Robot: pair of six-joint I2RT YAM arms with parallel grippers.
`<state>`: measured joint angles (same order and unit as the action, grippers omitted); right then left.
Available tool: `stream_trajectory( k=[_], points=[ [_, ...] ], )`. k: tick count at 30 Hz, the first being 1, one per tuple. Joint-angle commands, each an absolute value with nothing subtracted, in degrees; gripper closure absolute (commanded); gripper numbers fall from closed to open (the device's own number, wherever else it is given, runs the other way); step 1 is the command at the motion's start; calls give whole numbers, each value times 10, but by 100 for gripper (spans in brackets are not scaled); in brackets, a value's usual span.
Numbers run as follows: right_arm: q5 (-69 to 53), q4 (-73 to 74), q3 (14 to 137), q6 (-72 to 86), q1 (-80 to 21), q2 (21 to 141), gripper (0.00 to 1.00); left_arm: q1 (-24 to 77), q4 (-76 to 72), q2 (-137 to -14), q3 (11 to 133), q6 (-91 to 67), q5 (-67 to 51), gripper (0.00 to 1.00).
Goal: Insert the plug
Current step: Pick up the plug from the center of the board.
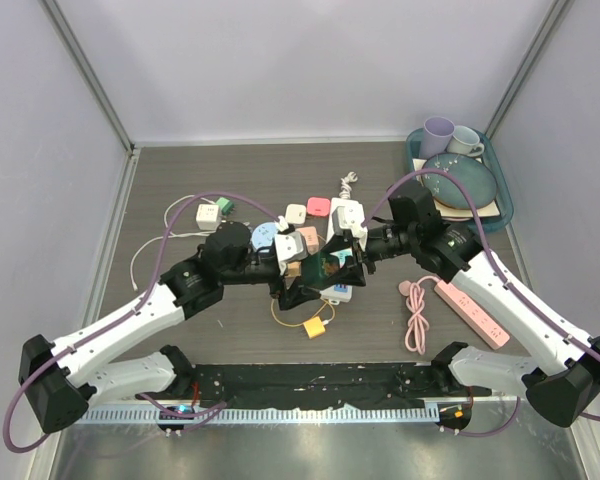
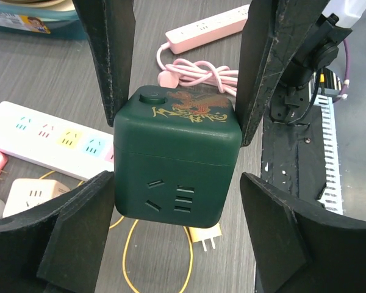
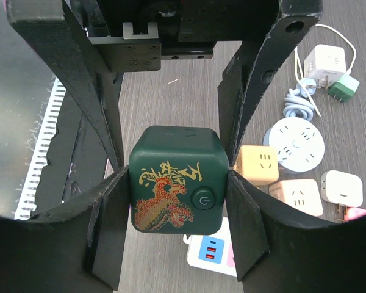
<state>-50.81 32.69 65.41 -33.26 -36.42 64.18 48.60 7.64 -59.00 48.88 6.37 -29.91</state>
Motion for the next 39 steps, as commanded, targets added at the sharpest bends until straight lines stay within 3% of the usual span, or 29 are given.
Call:
stream_trajectory(
  k=[1, 5, 9, 10, 11, 12, 16, 22, 30, 36, 39],
  points=[
    [-522, 316, 681, -343, -366, 635, 99, 483, 62, -593, 508, 57, -320, 20],
    [-517, 316, 680, -336, -366, 635, 99, 482, 61, -594, 511, 57, -324, 47],
    [-507, 316, 679, -320, -366, 636, 96, 483, 70, -594, 513, 58, -311, 92],
    [-505, 315, 679, -316, -366, 637, 92, 482, 73, -593, 512, 60, -307, 98],
    [-502, 315, 679, -309, -365, 636, 85, 482, 75, -592, 512, 60, -295, 100],
    [-498, 314, 680, -293, -365, 636, 71, 483, 80, -592, 509, 61, -288, 100],
    [-448, 303, 688, -220, -365, 633, 48, 483, 82, -583, 496, 60, -225, 100],
    [-294, 235, 670, -56, -366, 598, 30, 493, 68, -571, 473, 60, -86, 100],
    [-143, 220, 661, 118, -362, 551, 6, 505, -45, -546, 411, 47, -5, 100],
    [-143, 221, 667, 233, -362, 576, 6, 511, -87, -546, 392, 45, 22, 100],
    [-175, 228, 674, 269, -362, 610, 0, 515, -100, -554, 389, 44, 27, 100]
  ],
)
